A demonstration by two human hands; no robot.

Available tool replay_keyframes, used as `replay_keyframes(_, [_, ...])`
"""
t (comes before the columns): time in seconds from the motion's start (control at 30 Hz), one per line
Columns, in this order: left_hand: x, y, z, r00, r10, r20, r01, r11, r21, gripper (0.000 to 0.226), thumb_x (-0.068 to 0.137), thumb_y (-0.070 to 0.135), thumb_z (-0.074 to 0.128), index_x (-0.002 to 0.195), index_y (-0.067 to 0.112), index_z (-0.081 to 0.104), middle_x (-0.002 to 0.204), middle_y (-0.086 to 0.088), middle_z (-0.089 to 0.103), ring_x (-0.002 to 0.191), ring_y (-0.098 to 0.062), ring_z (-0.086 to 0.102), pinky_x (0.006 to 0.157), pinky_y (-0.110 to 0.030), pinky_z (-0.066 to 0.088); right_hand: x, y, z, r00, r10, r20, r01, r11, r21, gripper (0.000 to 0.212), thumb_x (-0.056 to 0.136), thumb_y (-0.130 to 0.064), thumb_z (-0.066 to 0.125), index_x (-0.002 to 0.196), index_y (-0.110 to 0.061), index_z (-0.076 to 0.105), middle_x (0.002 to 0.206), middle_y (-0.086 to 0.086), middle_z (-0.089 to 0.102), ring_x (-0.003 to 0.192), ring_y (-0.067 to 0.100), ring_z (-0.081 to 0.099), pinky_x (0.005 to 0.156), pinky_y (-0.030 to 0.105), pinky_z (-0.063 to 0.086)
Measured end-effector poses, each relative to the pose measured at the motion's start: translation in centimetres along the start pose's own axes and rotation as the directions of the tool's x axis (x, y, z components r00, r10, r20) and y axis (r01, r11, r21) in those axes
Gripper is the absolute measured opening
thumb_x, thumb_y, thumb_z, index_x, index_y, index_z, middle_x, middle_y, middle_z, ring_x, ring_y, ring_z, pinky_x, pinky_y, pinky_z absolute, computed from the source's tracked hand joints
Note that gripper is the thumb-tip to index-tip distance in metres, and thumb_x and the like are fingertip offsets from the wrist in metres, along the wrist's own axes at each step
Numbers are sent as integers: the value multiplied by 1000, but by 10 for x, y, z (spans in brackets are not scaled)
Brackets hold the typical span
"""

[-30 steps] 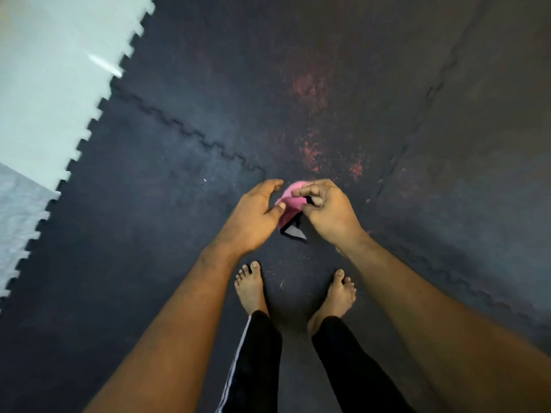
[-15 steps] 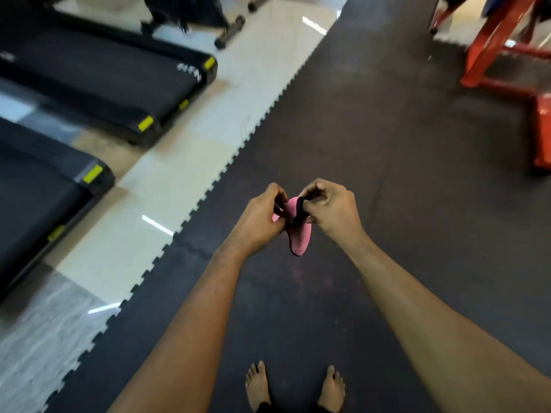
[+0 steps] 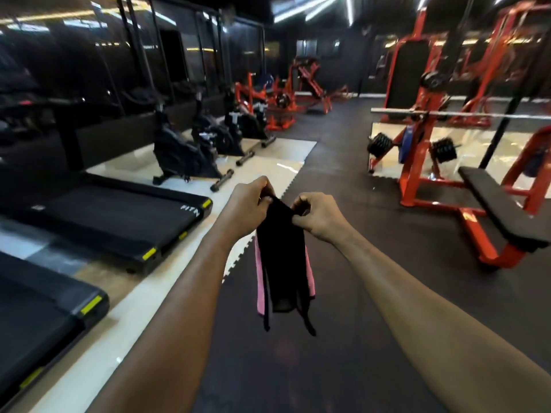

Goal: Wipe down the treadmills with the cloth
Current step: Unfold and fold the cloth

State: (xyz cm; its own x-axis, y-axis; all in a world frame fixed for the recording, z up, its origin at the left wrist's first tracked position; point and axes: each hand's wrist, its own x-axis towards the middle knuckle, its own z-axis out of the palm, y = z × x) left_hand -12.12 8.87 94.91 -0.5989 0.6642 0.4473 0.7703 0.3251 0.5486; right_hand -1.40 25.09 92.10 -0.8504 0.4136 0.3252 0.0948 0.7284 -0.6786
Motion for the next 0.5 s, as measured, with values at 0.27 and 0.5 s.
replay_keyframes(0.27, [20,-3,-53,886,-155,-437,152,988,-42,20,90,5,51,102,11,66,93,-20,72,91,-36,67,82,-40,54,-7,19,-25,996,79,-43,-80,996,-30,16,77,-22,87,80,-9,78,70,-1,73,67,4,61,63,15,43])
replay_keyframes(0.5, [-5,-27,-74,787,-333,-520,371,928,-32,23,92,-2,51,107,7,66,99,-19,69,95,-36,62,74,-30,40,-19,40,-45,967,237,-92,-231,970,74,8,86,-15,81,90,-8,82,66,5,73,53,6,66,59,9,49])
